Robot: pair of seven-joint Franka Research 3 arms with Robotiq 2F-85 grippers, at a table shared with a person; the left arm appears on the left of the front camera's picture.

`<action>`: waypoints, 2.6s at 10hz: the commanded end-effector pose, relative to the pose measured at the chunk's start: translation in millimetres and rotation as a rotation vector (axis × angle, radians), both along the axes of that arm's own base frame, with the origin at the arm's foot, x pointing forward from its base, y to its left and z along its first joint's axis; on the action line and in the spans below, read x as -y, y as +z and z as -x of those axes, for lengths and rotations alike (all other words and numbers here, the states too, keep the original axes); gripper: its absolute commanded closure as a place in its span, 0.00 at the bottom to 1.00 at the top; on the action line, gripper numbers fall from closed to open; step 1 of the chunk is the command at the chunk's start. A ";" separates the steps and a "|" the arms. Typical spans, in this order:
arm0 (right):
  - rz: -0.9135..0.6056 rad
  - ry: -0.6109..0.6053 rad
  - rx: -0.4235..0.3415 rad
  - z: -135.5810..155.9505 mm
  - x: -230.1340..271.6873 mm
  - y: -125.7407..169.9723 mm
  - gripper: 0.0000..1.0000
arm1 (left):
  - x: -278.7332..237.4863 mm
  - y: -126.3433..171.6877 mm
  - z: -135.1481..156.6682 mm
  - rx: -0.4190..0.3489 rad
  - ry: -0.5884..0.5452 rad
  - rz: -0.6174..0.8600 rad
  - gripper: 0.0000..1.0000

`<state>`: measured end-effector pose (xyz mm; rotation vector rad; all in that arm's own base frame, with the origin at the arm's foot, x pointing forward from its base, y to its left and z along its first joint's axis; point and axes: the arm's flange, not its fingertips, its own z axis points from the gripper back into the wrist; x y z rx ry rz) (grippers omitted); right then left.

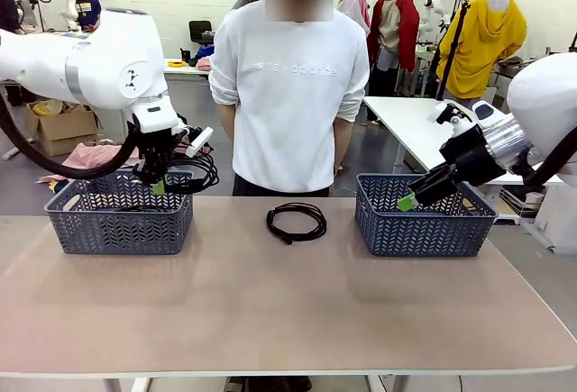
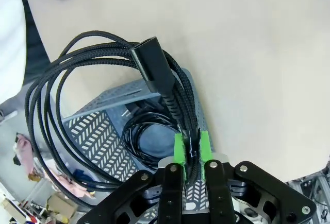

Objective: Organize the cables according to human instructions.
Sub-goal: Pick up a bundle of cables and place it in the basket indicated by the human.

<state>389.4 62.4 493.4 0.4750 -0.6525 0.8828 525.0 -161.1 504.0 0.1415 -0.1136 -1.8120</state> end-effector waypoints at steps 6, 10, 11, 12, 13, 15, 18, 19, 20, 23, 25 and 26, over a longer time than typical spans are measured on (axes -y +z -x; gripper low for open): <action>-0.024 0.021 0.019 -3.5 0.0 -0.9 0.00 | -63.5 -15.3 -38.1 0.036 0.153 0.001 0.87; -0.024 0.021 0.019 -3.5 0.0 -0.9 0.00 | -93.1 -36.8 -61.2 0.054 0.268 -0.011 0.87; -0.024 0.021 0.019 -3.5 0.0 -0.9 0.00 | -97.9 -43.0 -64.5 0.048 0.289 -0.016 0.87; -0.024 0.021 0.019 -3.5 0.0 -0.9 0.00 | -102.0 -49.8 -67.4 0.042 0.305 -0.014 0.87; -0.024 0.021 0.019 -3.5 0.0 -0.9 0.00 | -105.1 -54.4 -69.2 0.038 0.318 -0.012 0.87; -0.024 0.021 0.019 -3.5 0.0 -0.9 0.00 | -108.1 -59.2 -71.5 0.037 0.318 -0.009 0.87; -0.024 0.021 0.019 -3.5 0.0 -0.9 0.00 | -108.2 -60.5 -73.2 0.029 0.308 -0.005 0.68; -0.024 0.021 0.019 -3.5 0.0 -0.9 0.00 | -108.9 -60.2 -72.8 0.023 0.307 -0.002 0.48; -0.024 0.021 0.019 -3.5 0.0 -0.9 0.00 | -110.0 -58.8 -72.3 0.019 0.311 -0.004 0.63; -0.024 0.021 0.019 -3.5 0.0 -0.9 0.00 | -113.1 -50.3 -72.0 0.004 0.317 -0.008 0.09; -0.024 0.021 0.019 -3.5 0.0 -0.9 0.00 | -113.8 -46.8 -70.3 -0.015 0.317 0.001 0.00; -0.024 0.021 0.019 -3.5 0.0 -0.9 0.00 | -113.9 -46.2 -69.5 -0.017 0.317 0.003 0.04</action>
